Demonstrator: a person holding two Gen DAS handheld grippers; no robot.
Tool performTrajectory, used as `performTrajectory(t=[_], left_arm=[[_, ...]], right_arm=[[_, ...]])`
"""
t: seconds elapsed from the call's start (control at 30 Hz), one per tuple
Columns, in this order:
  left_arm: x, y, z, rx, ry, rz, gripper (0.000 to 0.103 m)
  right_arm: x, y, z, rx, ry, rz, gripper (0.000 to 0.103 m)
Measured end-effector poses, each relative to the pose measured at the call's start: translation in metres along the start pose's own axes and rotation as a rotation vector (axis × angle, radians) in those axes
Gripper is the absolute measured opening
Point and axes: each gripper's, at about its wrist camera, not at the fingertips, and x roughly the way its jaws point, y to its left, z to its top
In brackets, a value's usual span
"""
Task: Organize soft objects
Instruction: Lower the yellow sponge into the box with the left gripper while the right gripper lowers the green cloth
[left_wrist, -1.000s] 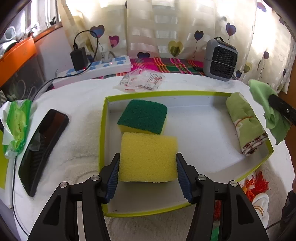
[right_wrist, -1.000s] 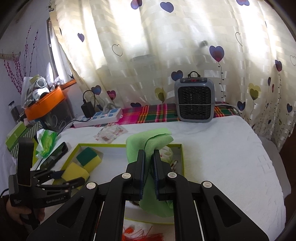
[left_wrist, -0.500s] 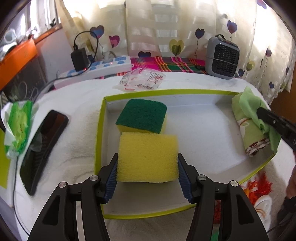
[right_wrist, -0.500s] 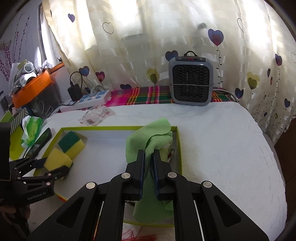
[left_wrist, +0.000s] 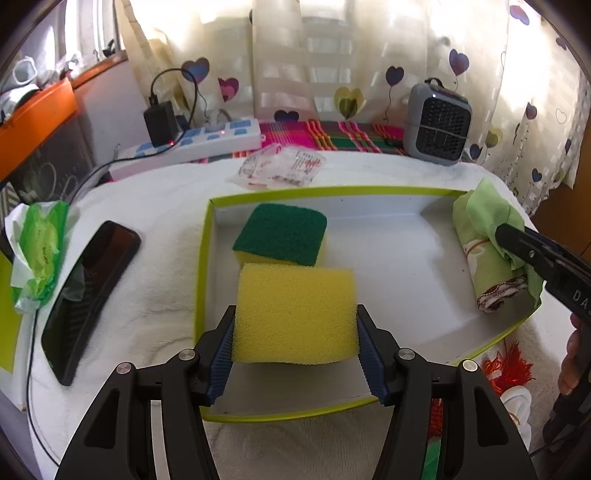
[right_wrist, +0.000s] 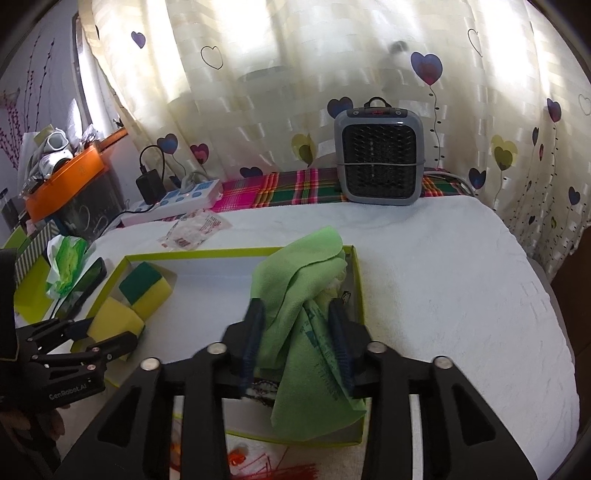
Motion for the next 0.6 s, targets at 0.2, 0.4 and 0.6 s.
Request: performTrajectory(t=[0.2,0.4,0.6], left_arm=[[0.007,-0.003,-0.001,0.031,0.05,-0.013,0.06],[0.011,-0.009,-0.003,0.057,0.046,0.024,0.06],[0.005,-0.006,-0.002,0.05,0.022,0.002,0.067]], right_arm=[[-0.003,0.004,0.001,-0.019,-0.013,-0.005,0.053],[-0.004,0.006,0.0,-0.029,-0.016,-0.005,0.054],[-0.006,0.007,0.0,-0.031,-0.02,0.005,0.061]])
